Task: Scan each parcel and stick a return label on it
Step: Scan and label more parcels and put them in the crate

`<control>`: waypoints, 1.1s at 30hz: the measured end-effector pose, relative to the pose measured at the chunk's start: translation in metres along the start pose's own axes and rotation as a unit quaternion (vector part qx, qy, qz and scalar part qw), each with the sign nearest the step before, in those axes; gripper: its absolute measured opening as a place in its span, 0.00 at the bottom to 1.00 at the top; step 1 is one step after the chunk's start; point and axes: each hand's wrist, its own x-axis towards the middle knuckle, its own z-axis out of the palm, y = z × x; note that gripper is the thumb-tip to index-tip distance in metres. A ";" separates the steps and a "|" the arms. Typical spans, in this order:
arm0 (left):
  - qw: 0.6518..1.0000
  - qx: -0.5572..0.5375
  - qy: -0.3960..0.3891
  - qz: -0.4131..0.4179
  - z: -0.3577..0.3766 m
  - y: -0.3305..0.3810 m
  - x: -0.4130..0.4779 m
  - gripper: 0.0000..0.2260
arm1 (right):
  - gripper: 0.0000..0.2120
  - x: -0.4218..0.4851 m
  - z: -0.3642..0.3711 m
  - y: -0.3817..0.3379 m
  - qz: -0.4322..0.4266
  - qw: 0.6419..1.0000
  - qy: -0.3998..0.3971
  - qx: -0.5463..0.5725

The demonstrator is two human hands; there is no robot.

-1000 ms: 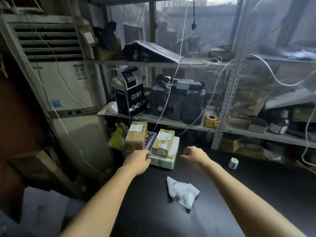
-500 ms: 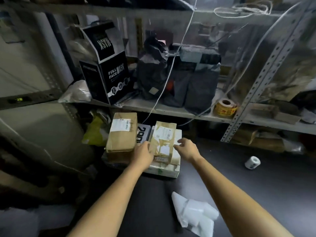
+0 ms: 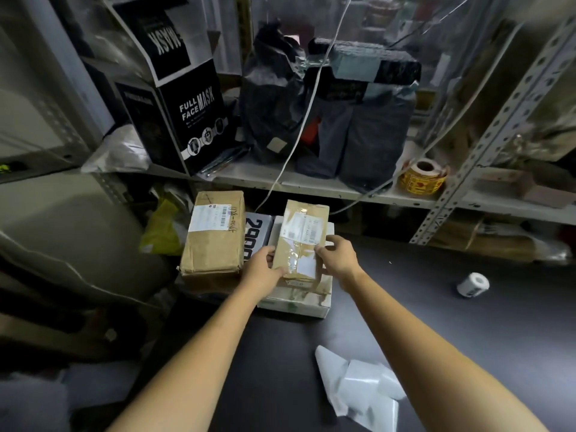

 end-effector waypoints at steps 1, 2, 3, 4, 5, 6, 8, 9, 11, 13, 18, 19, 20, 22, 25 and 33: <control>1.000 -0.010 0.006 0.007 0.001 0.004 -0.002 0.24 | 0.19 -0.004 -0.006 -0.002 -0.015 1.000 0.004 0.006; 1.000 -0.018 0.011 0.015 0.003 0.009 -0.006 0.23 | 0.19 -0.009 -0.015 -0.004 -0.030 0.999 0.007 0.008; 0.999 -0.025 0.013 0.022 0.005 0.015 -0.010 0.22 | 0.20 -0.015 -0.024 -0.007 -0.044 0.999 0.011 0.005; 0.999 -0.032 0.014 0.028 0.008 0.022 -0.015 0.21 | 0.21 -0.021 -0.035 -0.009 -0.054 0.998 0.014 0.000; 0.999 -0.038 0.011 0.032 0.012 0.029 -0.022 0.20 | 0.22 -0.028 -0.047 -0.011 -0.062 0.998 0.014 -0.003; 0.998 -0.044 0.008 0.034 0.017 0.037 -0.029 0.19 | 0.23 -0.036 -0.060 -0.011 -0.066 0.998 0.014 -0.004; 0.998 -0.055 -0.002 0.037 0.031 0.053 -0.048 0.18 | 0.24 -0.053 -0.086 -0.007 -0.068 0.997 0.019 -0.008; 0.998 -0.055 -0.007 0.036 0.039 0.061 -0.059 0.18 | 0.24 -0.063 -0.100 -0.004 -0.069 0.997 0.023 -0.012; 0.997 -0.063 -0.021 0.031 0.060 0.076 -0.085 0.19 | 0.23 -0.084 -0.129 0.008 -0.063 0.998 0.023 -0.010; 0.996 -0.071 -0.038 0.031 0.084 0.086 -0.114 0.21 | 0.23 -0.107 -0.158 0.024 -0.051 0.998 0.020 -0.003; 0.994 -0.077 -0.058 0.050 0.154 0.101 -0.193 0.25 | 0.21 -0.163 -0.229 0.075 -0.039 0.999 0.019 -0.008; 0.995 -0.077 -0.054 0.043 0.168 0.101 -0.210 0.25 | 0.20 -0.175 -0.240 0.088 -0.036 0.999 0.016 -0.014; 0.995 -0.075 -0.050 0.036 0.181 0.100 -0.225 0.24 | 0.20 -0.185 -0.250 0.102 -0.031 0.999 0.011 -0.019; 0.996 -0.076 -0.045 0.017 0.207 0.096 -0.252 0.23 | 0.21 -0.205 -0.267 0.127 -0.017 0.999 0.000 -0.030; 0.996 -0.078 -0.050 -0.012 0.242 0.086 -0.286 0.22 | 0.22 -0.228 -0.288 0.163 0.011 0.999 -0.020 -0.024; 0.992 -0.087 -0.080 -0.046 0.306 0.051 -0.325 0.25 | 0.21 -0.255 -0.302 0.240 0.051 0.998 -0.029 -0.026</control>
